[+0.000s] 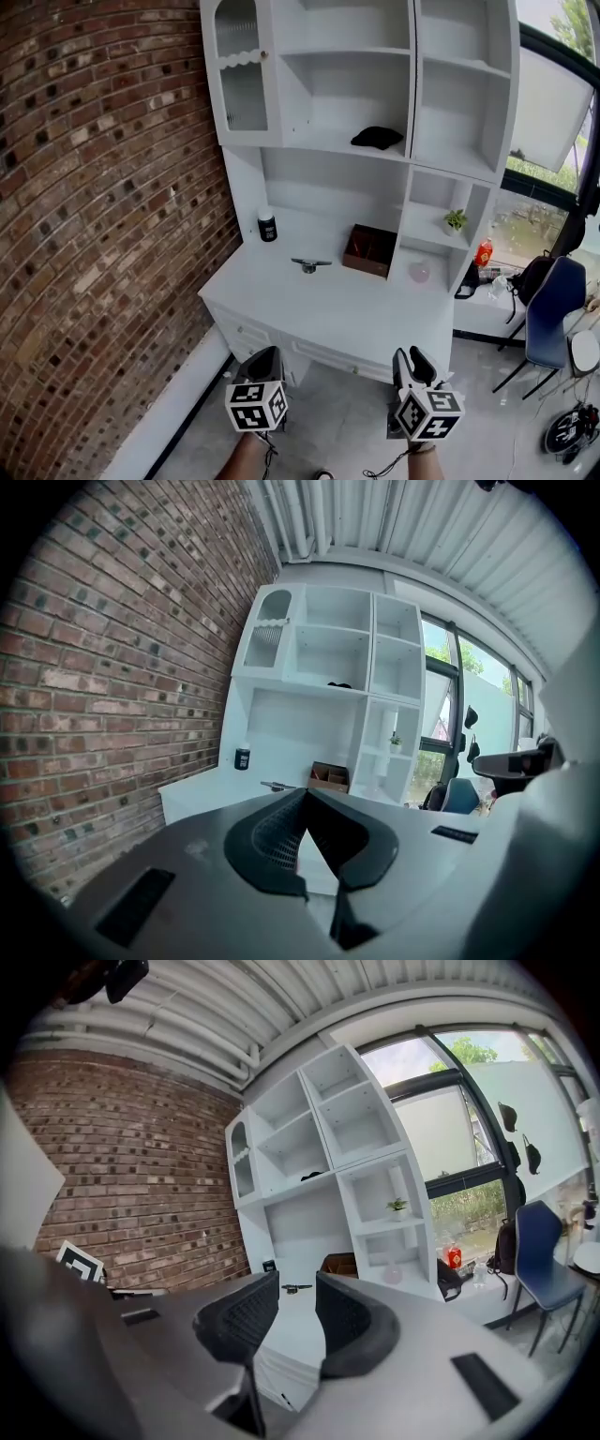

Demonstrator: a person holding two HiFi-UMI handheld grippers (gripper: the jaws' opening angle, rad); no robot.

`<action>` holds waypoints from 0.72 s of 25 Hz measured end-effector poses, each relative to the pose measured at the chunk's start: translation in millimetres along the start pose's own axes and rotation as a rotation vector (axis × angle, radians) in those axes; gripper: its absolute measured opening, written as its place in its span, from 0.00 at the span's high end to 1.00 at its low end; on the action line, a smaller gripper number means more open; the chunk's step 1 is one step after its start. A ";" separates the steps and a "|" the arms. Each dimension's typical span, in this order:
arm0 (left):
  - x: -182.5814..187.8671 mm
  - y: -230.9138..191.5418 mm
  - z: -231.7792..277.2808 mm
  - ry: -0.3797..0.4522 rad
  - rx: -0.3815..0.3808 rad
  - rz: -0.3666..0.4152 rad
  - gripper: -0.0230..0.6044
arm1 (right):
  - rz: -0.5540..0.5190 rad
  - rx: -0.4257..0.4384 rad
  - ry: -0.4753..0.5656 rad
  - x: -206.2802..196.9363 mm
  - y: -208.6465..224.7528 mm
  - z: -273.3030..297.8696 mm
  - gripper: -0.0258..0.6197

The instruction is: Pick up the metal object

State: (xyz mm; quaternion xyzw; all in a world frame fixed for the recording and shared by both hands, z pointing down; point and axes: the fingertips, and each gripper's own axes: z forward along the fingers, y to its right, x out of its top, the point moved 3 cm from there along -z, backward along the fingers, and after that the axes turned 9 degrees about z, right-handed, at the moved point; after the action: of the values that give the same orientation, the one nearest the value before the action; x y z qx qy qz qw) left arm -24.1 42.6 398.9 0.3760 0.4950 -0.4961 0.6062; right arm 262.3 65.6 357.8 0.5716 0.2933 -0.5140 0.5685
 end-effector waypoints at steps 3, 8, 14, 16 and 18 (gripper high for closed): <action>2.7 2.4 16.0 0.002 0.008 -0.007 0.96 | -0.007 0.014 -0.012 2.5 6.7 14.2 0.77; 2.3 5.3 33.2 -0.014 0.008 -0.009 0.96 | -0.002 0.029 -0.026 4.2 11.9 34.6 0.77; -0.3 0.0 50.5 -0.032 0.009 0.004 0.96 | -0.002 0.030 -0.046 1.7 18.9 58.3 0.77; 0.9 -5.1 58.7 -0.037 0.012 0.010 0.96 | -0.001 0.031 -0.052 1.6 20.4 68.2 0.77; 3.7 -10.5 69.5 -0.036 0.015 0.011 0.96 | 0.004 0.029 -0.054 2.6 23.0 80.0 0.77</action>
State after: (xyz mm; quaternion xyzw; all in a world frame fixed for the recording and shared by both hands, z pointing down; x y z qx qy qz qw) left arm -18.5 -26.4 411.5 0.3741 0.4780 -0.5032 0.6151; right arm 263.9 -15.4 377.3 0.5665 0.2691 -0.5322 0.5687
